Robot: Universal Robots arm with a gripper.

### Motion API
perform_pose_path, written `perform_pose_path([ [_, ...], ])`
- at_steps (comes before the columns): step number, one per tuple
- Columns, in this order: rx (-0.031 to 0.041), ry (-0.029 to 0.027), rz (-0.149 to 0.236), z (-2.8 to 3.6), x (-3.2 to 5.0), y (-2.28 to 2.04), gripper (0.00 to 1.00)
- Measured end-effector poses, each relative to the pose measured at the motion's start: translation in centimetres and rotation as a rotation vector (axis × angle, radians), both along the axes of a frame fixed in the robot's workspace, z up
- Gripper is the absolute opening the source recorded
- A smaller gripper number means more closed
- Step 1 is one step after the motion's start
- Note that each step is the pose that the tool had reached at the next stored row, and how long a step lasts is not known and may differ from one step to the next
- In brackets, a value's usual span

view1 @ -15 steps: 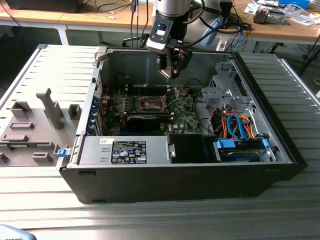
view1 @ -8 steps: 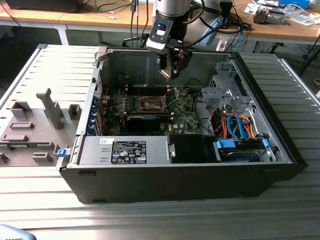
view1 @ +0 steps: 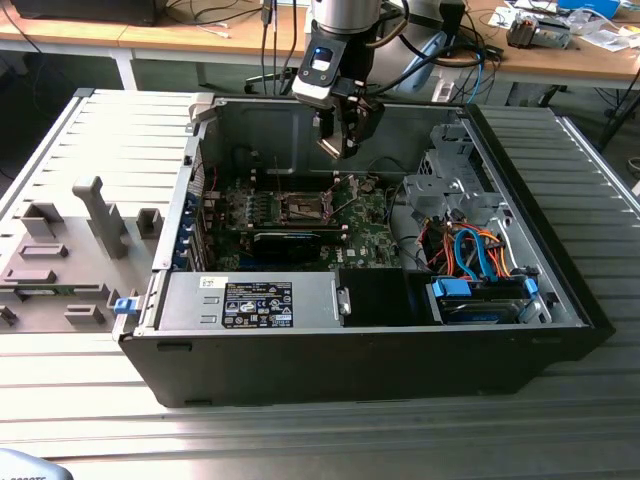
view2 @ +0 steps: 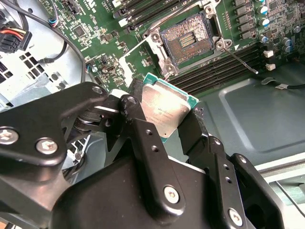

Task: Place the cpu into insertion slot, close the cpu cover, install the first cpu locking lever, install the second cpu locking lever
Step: 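Place the cpu into insertion slot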

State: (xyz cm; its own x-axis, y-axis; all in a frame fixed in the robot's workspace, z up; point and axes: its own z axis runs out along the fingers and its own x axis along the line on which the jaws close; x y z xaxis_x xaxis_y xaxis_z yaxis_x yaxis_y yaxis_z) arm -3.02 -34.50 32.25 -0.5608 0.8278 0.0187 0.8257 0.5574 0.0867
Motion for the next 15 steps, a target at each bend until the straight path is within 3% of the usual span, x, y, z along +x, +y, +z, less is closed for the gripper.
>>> perform_pose_path([
  [15, 0.0, 0.0, -0.007, -0.01, 0.0, 0.0, 0.54],
])
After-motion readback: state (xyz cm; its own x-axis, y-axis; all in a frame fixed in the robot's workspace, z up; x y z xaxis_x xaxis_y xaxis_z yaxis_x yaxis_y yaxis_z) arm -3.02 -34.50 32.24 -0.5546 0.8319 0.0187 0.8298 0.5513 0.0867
